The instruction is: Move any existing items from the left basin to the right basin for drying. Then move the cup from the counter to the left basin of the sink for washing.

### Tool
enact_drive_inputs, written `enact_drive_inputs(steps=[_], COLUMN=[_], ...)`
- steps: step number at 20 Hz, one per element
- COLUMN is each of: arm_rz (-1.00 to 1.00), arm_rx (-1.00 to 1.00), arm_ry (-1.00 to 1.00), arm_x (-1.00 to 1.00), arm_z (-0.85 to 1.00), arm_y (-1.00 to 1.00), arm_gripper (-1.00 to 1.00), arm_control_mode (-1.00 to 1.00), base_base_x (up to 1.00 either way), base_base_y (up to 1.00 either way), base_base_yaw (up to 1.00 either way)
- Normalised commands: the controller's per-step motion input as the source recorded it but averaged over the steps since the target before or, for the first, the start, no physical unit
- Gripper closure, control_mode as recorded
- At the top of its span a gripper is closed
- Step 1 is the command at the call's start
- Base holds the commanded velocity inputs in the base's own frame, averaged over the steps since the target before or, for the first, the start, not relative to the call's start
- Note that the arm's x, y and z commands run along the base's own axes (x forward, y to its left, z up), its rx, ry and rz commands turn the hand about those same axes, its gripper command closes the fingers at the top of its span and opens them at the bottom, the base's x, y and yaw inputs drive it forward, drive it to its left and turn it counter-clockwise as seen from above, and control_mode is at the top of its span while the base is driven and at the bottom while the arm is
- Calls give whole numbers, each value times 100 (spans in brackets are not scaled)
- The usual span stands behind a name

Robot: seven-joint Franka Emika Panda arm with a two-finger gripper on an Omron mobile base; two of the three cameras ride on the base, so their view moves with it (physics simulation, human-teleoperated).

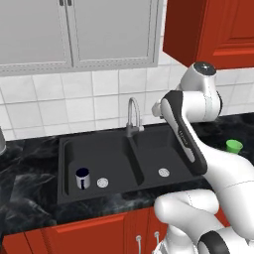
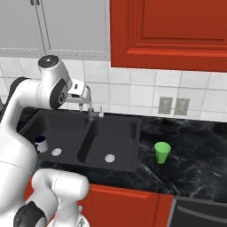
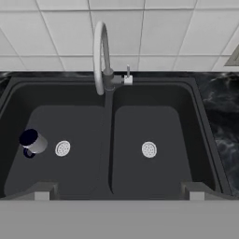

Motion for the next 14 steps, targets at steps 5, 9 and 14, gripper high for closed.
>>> enact_drive_inputs(steps=[5, 9, 14], arm_rz=[0, 0, 0], arm_rx=[0, 0, 0], arm_ry=[0, 0, 0], arm_x=[0, 0, 0], arm_z=[0, 0, 0], arm_y=[0, 0, 0], arm_gripper=[-100, -100, -100], arm_control_mode=[100, 100, -100], base_base_x=[37, 29, 1], base_base_y=[0, 0, 0], base_base_yaw=[0, 0, 0])
